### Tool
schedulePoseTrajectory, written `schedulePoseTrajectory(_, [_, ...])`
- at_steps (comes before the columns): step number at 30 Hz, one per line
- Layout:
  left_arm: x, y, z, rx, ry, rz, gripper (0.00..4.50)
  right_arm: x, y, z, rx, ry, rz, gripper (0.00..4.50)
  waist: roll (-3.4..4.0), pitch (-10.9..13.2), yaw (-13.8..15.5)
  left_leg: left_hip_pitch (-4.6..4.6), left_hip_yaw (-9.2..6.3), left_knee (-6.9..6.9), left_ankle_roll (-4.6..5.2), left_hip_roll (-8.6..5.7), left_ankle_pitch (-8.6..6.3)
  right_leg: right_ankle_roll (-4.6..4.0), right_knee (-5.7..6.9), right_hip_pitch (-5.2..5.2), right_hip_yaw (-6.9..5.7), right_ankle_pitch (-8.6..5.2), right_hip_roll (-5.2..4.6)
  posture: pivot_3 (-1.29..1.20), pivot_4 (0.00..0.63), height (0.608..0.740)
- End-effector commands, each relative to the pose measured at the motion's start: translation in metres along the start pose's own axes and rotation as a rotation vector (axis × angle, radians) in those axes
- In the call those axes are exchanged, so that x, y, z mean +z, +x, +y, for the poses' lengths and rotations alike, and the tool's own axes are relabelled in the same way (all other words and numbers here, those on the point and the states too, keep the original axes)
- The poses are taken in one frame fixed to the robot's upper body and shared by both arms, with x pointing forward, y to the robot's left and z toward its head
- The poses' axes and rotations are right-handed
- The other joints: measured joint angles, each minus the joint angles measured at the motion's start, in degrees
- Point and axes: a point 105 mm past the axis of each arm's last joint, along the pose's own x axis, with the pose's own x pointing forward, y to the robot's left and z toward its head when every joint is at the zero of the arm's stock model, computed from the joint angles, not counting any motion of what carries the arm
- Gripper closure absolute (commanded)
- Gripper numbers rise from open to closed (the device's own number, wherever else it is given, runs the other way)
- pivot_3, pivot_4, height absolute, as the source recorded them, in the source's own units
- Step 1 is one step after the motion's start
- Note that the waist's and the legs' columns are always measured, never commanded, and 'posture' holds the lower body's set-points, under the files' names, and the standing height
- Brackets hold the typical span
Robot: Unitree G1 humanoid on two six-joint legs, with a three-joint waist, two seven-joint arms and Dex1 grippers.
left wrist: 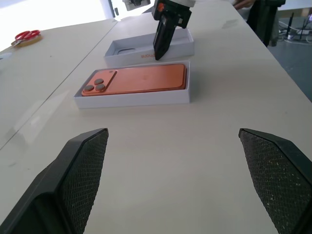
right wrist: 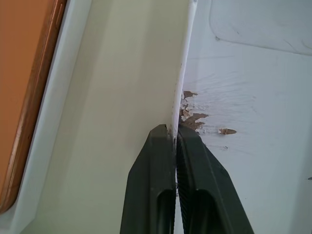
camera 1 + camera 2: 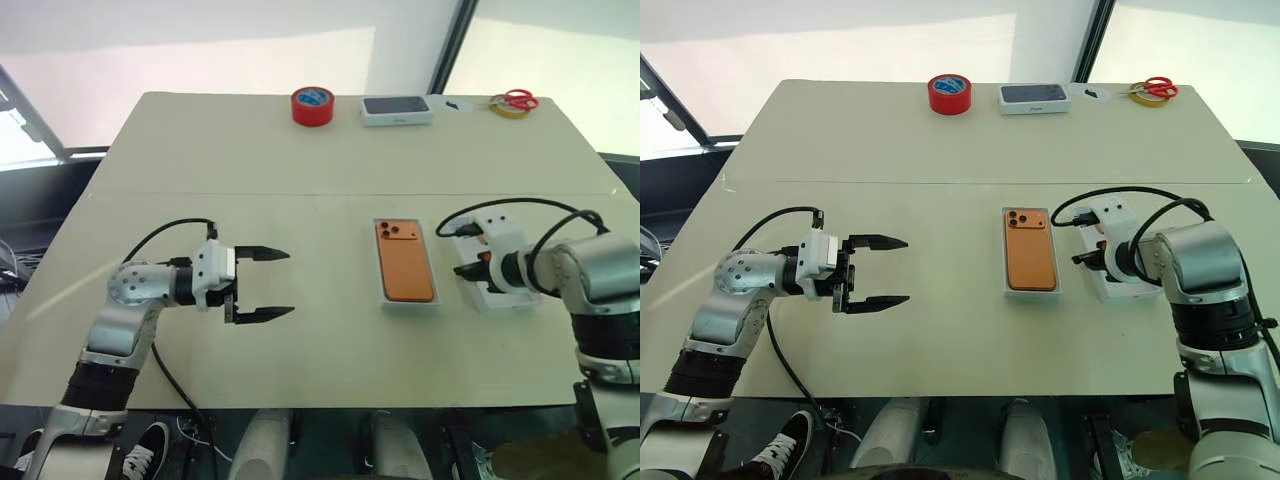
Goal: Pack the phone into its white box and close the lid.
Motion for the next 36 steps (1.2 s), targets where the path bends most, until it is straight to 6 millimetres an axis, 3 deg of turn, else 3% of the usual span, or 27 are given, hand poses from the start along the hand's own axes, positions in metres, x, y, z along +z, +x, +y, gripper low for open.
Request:
schedulePoseTrajectory(1, [0.01, 0.002, 0.006, 0.017, 0.042, -0.02, 0.0, 0.004, 0.002, -0.001, -0.002, 0.047, -0.014, 4.47, -0.01, 0.0, -0.3, 0.02, 0.0, 0.0, 0.0, 0.0, 0.0, 0.0, 0.0, 0.01, 0.0, 0.0, 0.0, 0.0, 0.15, 0.74])
schedulePoseTrajectory(3, [0.01, 0.002, 0.007, 0.017, 0.028, -0.024, 0.0, 0.012, 0.0, -0.004, -0.012, 0.067, -0.05, 4.47, -0.01, 0.0, -0.9, 0.04, -0.01, 0.0, 0.0, 0.0, 0.0, 0.04, 0.0, 0.06, 0.0, 0.02, 0.0, 0.0, 0.15, 0.74])
schedulePoseTrajectory(6, [0.01, 0.004, 0.012, 0.045, -0.008, -0.035, 0.81, 0.038, -0.005, -0.012, -0.037, 0.076, -0.168, 4.5, 0.03, 0.0, -1.1, 0.02, -0.01, -0.01, 0.01, -0.01, 0.0, 0.14, 0.02, 0.06, 0.0, 0.07, 0.02, 0.0, 0.15, 0.74])
schedulePoseTrajectory(13, [0.008, 0.007, 0.014, 0.099, -0.086, -0.062, 4.44, 0.086, -0.019, -0.012, 0.011, 0.153, -0.456, 4.5, 0.07, 0.0, -1.2, -0.08, 0.04, -0.05, 0.04, -0.01, 0.03, 0.34, 0.21, 0.05, 0.0, 0.17, 0.06, 0.0, 0.15, 0.74])
schedulePoseTrajectory(16, [0.01, 0.009, 0.021, 0.162, -0.112, -0.085, 4.48, 0.119, -0.036, 0.005, 0.128, 0.188, -0.655, 4.5, 0.11, 0.1, -1.2, -0.07, 0.04, 0.0, 0.04, -0.01, 0.03, 0.34, 0.29, 0.05, 0.01, 0.17, 0.08, 0.0, 0.15, 0.74])
schedulePoseTrajectory(18, [0.012, 0.014, 0.025, 0.203, -0.139, -0.11, 4.48, 0.134, -0.051, 0.049, 0.38, 0.233, -0.768, 4.5, 0.1, 0.1, -1.3, -0.05, 0.04, 0.01, 0.04, -0.01, 0.03, 0.35, 0.35, 0.05, 0.02, 0.17, 0.09, 0.0, 0.15, 0.74])
schedulePoseTrajectory(21, [0.013, 0.018, 0.025, 0.217, -0.158, -0.124, 4.48, 0.141, -0.074, 0.088, 0.595, 0.239, -0.872, 4.5, 0.1, 0.1, -1.6, -0.03, 0.0, 0.01, 0.04, 0.03, 0.03, 0.41, 0.64, -0.04, 0.04, 0.14, 0.13, 0.0, 0.15, 0.74])
schedulePoseTrajectory(23, [0.016, 0.022, 0.031, 0.271, -0.159, -0.146, 4.48, 0.131, -0.084, 0.12, 0.803, 0.292, -0.872, 4.5, 0.13, 0.1, -1.3, -0.07, -0.01, -0.01, 0.01, 0.03, 0.05, 0.44, 0.83, -0.15, 0.05, 0.11, 0.13, 0.0, 0.15, 0.74])
schedulePoseTrajectory(25, [0.02, 0.027, 0.033, 0.298, -0.172, -0.166, 4.48, 0.111, -0.081, 0.143, 0.947, 0.358, -0.797, 4.5, 0.1, 0.1, -0.9, -0.03, -0.06, 0.02, -0.01, 0.03, 0.06, 0.45, 0.89, -0.13, 0.04, 0.1, 0.15, 0.0, 0.15, 0.74])
schedulePoseTrajectory(28, [0.024, 0.03, 0.032, 0.302, -0.178, -0.176, 4.48, 0.089, -0.073, 0.156, 1.047, 0.467, -0.703, 4.5, 0.09, 0.0, -0.9, 0.08, -0.09, 0.03, -0.02, 0.0, 0.05, 0.43, 0.84, 0.02, 0.06, 0.09, 0.15, 0.0, 0.15, 0.74])
schedulePoseTrajectory(33, [0.031, 0.025, 0.03, 0.282, -0.207, -0.2, 4.48, 0.047, -0.077, 0.177, 1.218, 0.431, -0.577, 4.5, 0.16, 0.1, -1.2, 0.06, -0.07, -0.04, -0.05, -0.01, 0.03, 0.41, 0.81, -0.15, 0.13, 0.09, 0.12, 0.0, 0.15, 0.74])
schedulePoseTrajectory(36, [0.033, 0.023, 0.03, 0.284, -0.212, -0.201, 4.48, 0.034, -0.071, 0.179, 1.242, 0.459, -0.502, 4.5, 0.2, 0.0, -1.7, 0.12, -0.05, -0.14, -0.05, 0.01, 0.04, 0.39, 0.8, -0.09, 0.15, 0.08, 0.11, 0.0, 0.15, 0.74])
